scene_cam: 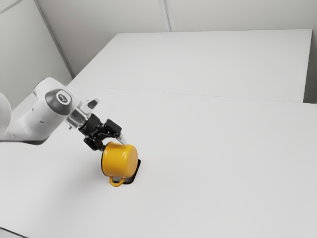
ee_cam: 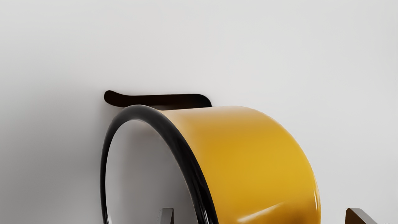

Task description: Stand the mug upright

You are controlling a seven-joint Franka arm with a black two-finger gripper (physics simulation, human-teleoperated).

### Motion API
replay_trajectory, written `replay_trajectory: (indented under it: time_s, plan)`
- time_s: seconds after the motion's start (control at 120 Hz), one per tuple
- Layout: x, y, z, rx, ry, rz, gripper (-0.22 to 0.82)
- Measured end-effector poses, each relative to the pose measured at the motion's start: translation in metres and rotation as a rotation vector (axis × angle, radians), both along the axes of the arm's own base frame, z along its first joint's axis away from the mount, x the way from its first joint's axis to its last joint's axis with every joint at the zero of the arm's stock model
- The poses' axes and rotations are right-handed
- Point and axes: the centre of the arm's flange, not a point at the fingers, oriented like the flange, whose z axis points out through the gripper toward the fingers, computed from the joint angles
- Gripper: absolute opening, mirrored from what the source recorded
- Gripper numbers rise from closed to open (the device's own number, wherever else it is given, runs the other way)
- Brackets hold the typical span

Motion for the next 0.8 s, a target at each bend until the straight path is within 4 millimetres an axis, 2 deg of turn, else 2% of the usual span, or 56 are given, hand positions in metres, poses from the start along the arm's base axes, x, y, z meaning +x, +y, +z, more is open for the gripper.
replay_trajectory:
  time_s: [0.208,0.342,0.642,0.8]
  plan:
    - [-0.008,-0.001,-0.017,-0.086,-0.02,0.023,0.58]
    - [-0.012,-0.001,-0.024,-0.126,-0.041,0.033,0.38]
    - [-0.008,-0.012,-0.008,-0.174,-0.136,-0.002,-0.03]
    - [-0.008,-0.013,0.01,-0.164,-0.197,-0.03,-0.12]
